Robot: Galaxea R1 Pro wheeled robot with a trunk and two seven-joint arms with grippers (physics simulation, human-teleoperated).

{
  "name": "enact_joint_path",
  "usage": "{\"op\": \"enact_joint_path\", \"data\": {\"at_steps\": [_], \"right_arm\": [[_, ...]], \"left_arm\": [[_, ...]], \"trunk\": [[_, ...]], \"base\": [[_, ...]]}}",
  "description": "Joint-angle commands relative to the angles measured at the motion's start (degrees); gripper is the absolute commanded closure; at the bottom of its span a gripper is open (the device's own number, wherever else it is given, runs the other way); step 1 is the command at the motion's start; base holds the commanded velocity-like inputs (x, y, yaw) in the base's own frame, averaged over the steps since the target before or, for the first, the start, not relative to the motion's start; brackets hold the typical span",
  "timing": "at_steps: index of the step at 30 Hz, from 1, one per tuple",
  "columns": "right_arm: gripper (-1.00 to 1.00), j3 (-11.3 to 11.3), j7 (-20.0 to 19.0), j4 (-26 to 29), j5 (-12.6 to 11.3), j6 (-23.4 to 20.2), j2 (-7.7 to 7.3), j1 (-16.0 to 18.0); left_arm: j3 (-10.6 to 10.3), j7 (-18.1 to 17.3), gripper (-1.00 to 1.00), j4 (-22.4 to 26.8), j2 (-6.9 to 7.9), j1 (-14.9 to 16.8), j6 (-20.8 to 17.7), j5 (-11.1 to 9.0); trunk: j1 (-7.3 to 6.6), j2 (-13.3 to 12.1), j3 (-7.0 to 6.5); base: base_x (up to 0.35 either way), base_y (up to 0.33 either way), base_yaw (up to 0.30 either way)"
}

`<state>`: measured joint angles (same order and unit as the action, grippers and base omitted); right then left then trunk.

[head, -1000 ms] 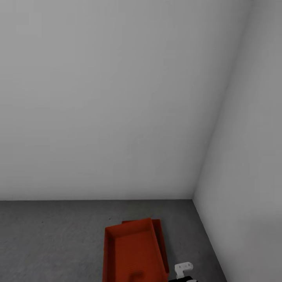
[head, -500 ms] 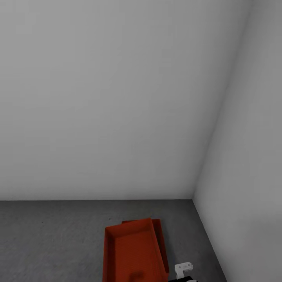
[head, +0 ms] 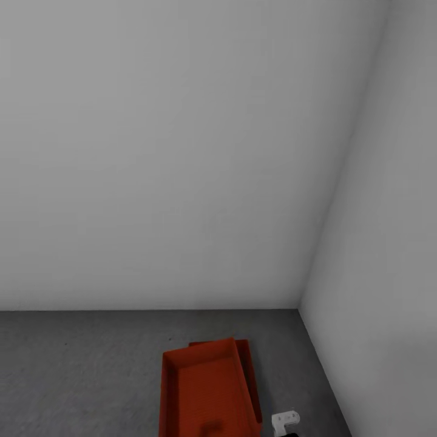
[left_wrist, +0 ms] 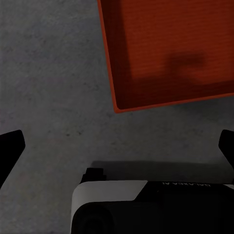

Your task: Move the two storage containers from the living room to the garage. In the garage, place one container on the floor and stack the other container on top of it (either order is fine).

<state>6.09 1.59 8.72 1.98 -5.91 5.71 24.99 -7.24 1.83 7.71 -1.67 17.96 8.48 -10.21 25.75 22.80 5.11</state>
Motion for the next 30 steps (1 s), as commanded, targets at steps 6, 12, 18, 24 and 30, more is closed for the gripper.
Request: {"op": "enact_joint_path", "data": {"at_steps": [6,12,18,24,30], "right_arm": [[-1.0,0.38,0.17,0.11,0.22,-0.42,-0.05,-1.26],[-1.0,0.35,0.17,0.14,0.25,-0.37,-0.16,-2.92],[-1.0,0.42,0.17,0.04,0.33,-0.34,-1.18,-3.67],[-1.0,0.44,0.17,-1.02,0.37,-0.33,-1.82,-3.85],[-1.0,0.48,0.17,-1.68,0.34,-0.33,-1.98,-4.12]], "left_arm": [[-0.49,0.19,-1.0,-0.06,0.02,0.04,0.2,-0.52],[-0.49,0.19,-1.0,0.01,-0.03,-0.91,0.21,-0.54],[-0.49,0.19,-1.0,0.02,0.0,-1.38,0.22,-0.55],[-0.44,0.19,-1.0,0.02,0.0,-1.94,0.22,-0.59],[-0.45,0.19,-1.0,0.03,-0.05,-2.17,0.22,-0.6]], "trunk": [[0.03,0.12,0.12],[0.03,0.12,0.12],[0.03,0.12,0.12],[0.03,0.12,0.12],[0.03,0.12,0.12]], "base": [[0.0,0.0,0.0],[0.0,0.0,0.0],[0.0,0.0,0.0],[0.0,0.0,0.0],[0.0,0.0,0.0]]}}
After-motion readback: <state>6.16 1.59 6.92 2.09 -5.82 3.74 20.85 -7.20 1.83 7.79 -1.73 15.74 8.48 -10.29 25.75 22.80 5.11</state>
